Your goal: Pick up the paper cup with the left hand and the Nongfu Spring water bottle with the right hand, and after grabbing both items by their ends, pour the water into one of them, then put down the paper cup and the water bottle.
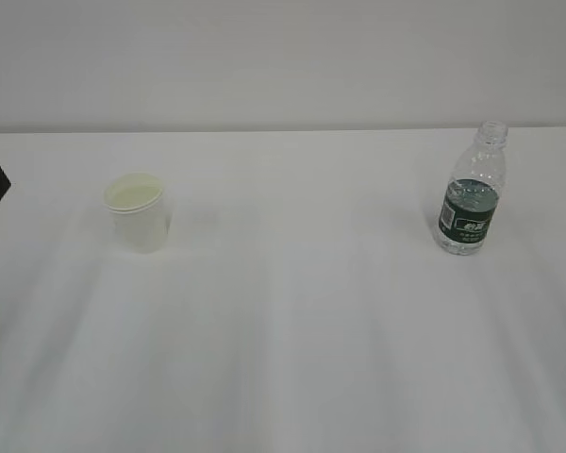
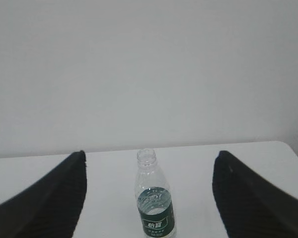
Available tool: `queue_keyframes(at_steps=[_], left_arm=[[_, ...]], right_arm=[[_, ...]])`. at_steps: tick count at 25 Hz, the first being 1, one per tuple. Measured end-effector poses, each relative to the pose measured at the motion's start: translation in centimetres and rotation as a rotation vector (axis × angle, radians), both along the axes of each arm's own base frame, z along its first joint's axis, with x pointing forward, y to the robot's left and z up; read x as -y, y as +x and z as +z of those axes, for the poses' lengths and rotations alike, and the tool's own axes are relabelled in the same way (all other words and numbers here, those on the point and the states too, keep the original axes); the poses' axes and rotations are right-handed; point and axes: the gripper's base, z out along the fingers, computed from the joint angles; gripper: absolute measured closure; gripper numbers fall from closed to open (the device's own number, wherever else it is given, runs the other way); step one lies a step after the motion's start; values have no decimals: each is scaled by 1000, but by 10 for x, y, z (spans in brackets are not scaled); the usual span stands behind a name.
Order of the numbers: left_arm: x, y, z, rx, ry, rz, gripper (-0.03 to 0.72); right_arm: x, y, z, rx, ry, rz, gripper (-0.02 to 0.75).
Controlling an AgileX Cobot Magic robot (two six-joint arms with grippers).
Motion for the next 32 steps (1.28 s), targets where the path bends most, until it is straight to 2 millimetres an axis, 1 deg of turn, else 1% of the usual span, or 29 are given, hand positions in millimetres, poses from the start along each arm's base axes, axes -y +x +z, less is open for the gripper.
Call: queue_keyframes(at_steps=[3,9,13,16,24,32], left_arm=[[-1,-10,9,8,-3,-8,111],[-7,-33,25,28,3,28,112],[-12,-49,31,24,0,53,112],[-13,-58,41,40,11,54,112],[-24,-83,73,105,34,139,113],[-40,-118,104,191,38,258,123]], right_arm=[[4,-13,12,-5,2,-30,145],[9,-36,24,-6,23,-69,146],[11,-47,30,-12,41,-83,146],[11,-53,35,-20,71,-82,146],[12,-64,56,18,82,-83,147],[11,-65,55,4,102,-73,148]])
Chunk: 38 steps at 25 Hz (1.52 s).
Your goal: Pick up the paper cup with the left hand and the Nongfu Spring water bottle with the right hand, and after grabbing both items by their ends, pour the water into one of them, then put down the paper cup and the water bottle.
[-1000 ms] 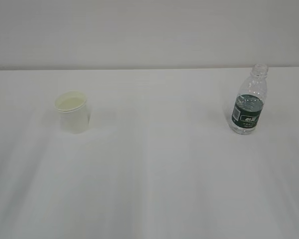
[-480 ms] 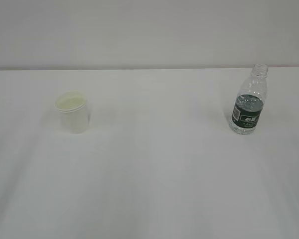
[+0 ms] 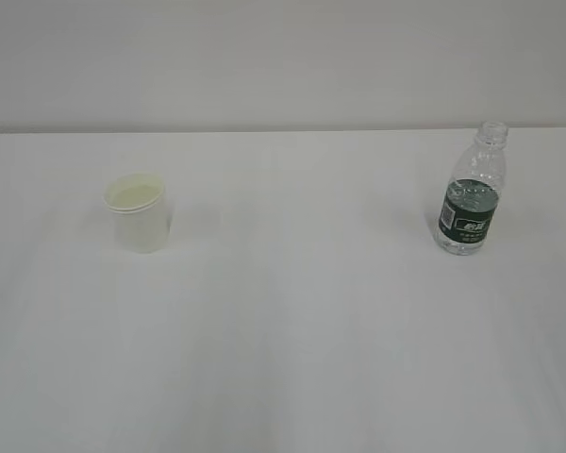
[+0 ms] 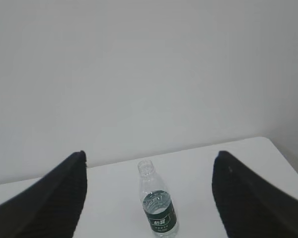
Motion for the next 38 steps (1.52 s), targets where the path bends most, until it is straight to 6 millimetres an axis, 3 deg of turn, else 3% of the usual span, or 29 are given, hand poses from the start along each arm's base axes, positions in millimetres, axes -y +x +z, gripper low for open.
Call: queue_keyframes(at_steps=[5,11,16,33,38], left_arm=[[-11,-18,12,-18,-17,86,132],[-14,-24,20,-10,-13,109,137],[-15,-31,33,27,23,129,139],[-14,-31,19,-156,240,140,165],[-13,-38,23,-205,278,121,165]], right_arm=[[0,0,-1,-6,8,3,148],[-1,-2,0,-38,-10,15,148],[-2,-13,12,-53,-74,35,148],[-7,-19,17,-60,-23,96,148],[-10,-25,16,-127,-142,147,148]])
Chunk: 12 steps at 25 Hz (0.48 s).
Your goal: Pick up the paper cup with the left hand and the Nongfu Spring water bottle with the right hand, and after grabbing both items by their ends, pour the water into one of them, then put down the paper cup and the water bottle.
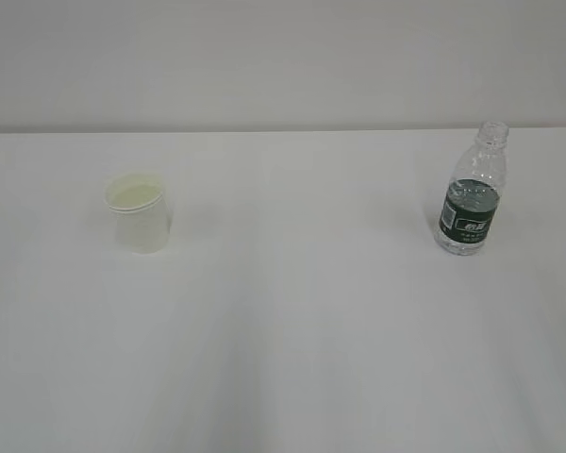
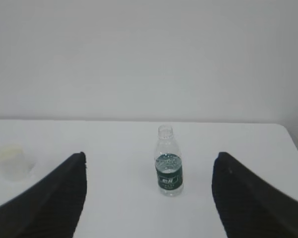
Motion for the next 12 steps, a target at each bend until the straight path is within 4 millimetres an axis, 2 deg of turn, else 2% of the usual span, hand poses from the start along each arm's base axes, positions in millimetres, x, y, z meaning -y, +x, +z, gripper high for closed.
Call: queue_keyframes(at_steps=[6,12], left_arm=[[3,-17,15,-58,-31,-57,165],[9,-38,16,-227,-74,-157,166]], right_arm=[[-1,-8,-3,-93,-46,31,148],[-6,-11,-11,-197,-24,75,148]])
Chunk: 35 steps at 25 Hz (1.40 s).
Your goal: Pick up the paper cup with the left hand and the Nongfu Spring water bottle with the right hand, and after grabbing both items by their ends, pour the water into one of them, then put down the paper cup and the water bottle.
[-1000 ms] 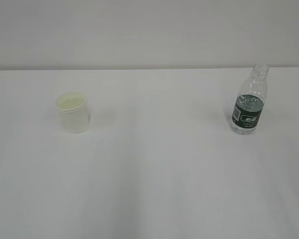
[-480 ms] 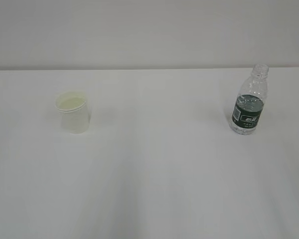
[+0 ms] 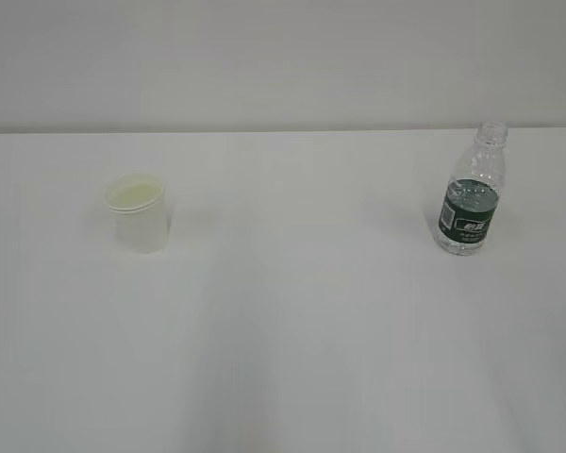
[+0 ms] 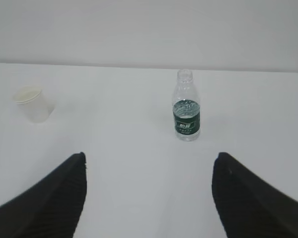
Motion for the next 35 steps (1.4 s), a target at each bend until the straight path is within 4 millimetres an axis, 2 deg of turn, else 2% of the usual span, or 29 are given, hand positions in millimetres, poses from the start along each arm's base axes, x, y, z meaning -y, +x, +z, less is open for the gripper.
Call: queue_keyframes(at_steps=[4,10,14,21,29,35], left_arm=[[9,-12,4,-60,-72,-108,165],[16,-25,-9,-241,-67,-202,166],[15,-27,-11,-253,-57,-198,166],[2,-24,-18,-244,34,-69,166],[4,0,-58,-403,67,-51,184],[4,5,-68,-439,74,-47,185]], right_arm=[[-3,-3,-3,-54,16,27,148],[-3,-19,-12,-119,4,48,149],[-1,-34,-17,-101,-6,47,149],[12,-55,-23,0,-85,-57,149],[16,-55,-26,-4,-119,-99,149],[16,-43,-42,-76,-128,-97,149]])
